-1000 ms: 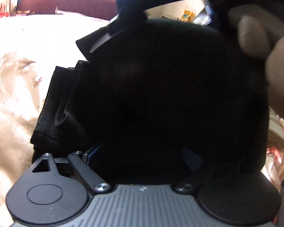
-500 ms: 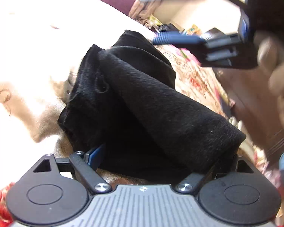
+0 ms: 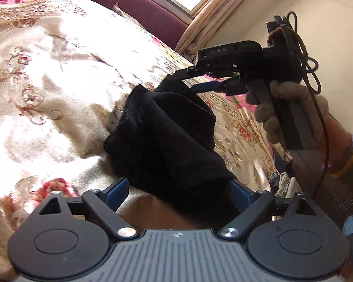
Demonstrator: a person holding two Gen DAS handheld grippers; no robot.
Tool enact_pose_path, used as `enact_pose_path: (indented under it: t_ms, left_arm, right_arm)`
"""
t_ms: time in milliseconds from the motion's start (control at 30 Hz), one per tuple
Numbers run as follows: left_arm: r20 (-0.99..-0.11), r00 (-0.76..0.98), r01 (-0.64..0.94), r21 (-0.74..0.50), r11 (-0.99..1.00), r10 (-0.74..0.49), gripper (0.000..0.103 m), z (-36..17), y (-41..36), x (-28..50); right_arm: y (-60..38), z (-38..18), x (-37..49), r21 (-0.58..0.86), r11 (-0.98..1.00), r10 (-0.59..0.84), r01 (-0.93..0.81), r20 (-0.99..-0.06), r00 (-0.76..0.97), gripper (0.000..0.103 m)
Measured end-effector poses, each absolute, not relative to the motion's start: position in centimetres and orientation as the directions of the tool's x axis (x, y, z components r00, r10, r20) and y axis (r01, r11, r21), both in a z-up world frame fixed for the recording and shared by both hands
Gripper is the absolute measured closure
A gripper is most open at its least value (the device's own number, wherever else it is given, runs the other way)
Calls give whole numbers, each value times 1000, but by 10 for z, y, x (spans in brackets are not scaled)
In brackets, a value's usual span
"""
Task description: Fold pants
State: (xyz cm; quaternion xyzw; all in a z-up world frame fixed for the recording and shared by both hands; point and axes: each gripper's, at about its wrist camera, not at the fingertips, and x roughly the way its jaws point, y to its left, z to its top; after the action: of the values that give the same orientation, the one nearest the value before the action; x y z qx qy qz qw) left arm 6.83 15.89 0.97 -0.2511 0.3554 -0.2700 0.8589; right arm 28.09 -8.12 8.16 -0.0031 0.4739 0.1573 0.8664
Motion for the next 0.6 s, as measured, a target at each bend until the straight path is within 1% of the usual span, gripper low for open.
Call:
enact_pose_path:
  t_ms: [100, 167, 200, 233, 300, 333, 433, 467, 500, 533, 567, 600]
  left_arm:
    - [-470, 609, 318, -593, 740, -639, 0, 16, 137, 73]
    - [-474, 611, 319, -586, 745, -634, 0, 16, 127, 78]
    - [-497, 606, 306, -576, 758, -622, 0, 14, 122, 83]
    - [-530, 597, 283, -563, 776, -603, 0, 10, 117, 88]
    - [-579, 580, 247, -546, 801, -573, 0, 1, 110, 100]
    - [-587, 578, 242, -540, 806, -567, 0, -1, 109, 103]
    - [-565, 611, 274, -507, 818, -554, 4, 8, 106, 99]
    - [-556, 625, 290, -487, 824, -548, 9, 11, 105, 96]
    - [-556, 632, 299, -468, 832, -540, 16, 12, 103, 95]
    - [-568, 632, 303, -445, 843, -527, 21, 12, 100, 96]
    - [-582, 625, 305, -431, 849, -520, 29, 10, 96, 99]
    - [-593, 618, 307, -423, 853, -517, 33, 8, 93, 102]
  right_arm:
    - [-83, 85, 278, 123, 916, 310, -382, -822, 477, 53]
    - [-80, 83, 272, 119, 864, 359, -489, -828, 432, 46]
    - [-77, 81, 269, 105, 837, 371, -537, -831, 415, 44]
    - [-72, 77, 266, 62, 807, 364, -587, -836, 412, 42]
    - [-63, 67, 266, 4, 776, 338, -631, -847, 410, 42]
    - [-61, 61, 270, -4, 772, 329, -635, -852, 406, 42]
    - [-68, 57, 279, 57, 777, 377, -627, -840, 391, 42]
    - [-74, 60, 282, 89, 776, 406, -625, -829, 386, 42]
    - [-79, 63, 284, 115, 773, 430, -624, -818, 381, 42]
    - [-83, 65, 286, 131, 770, 446, -625, -811, 380, 42]
    - [-86, 65, 289, 137, 767, 453, -627, -807, 378, 42]
    - [-87, 65, 292, 135, 760, 454, -636, -811, 370, 42]
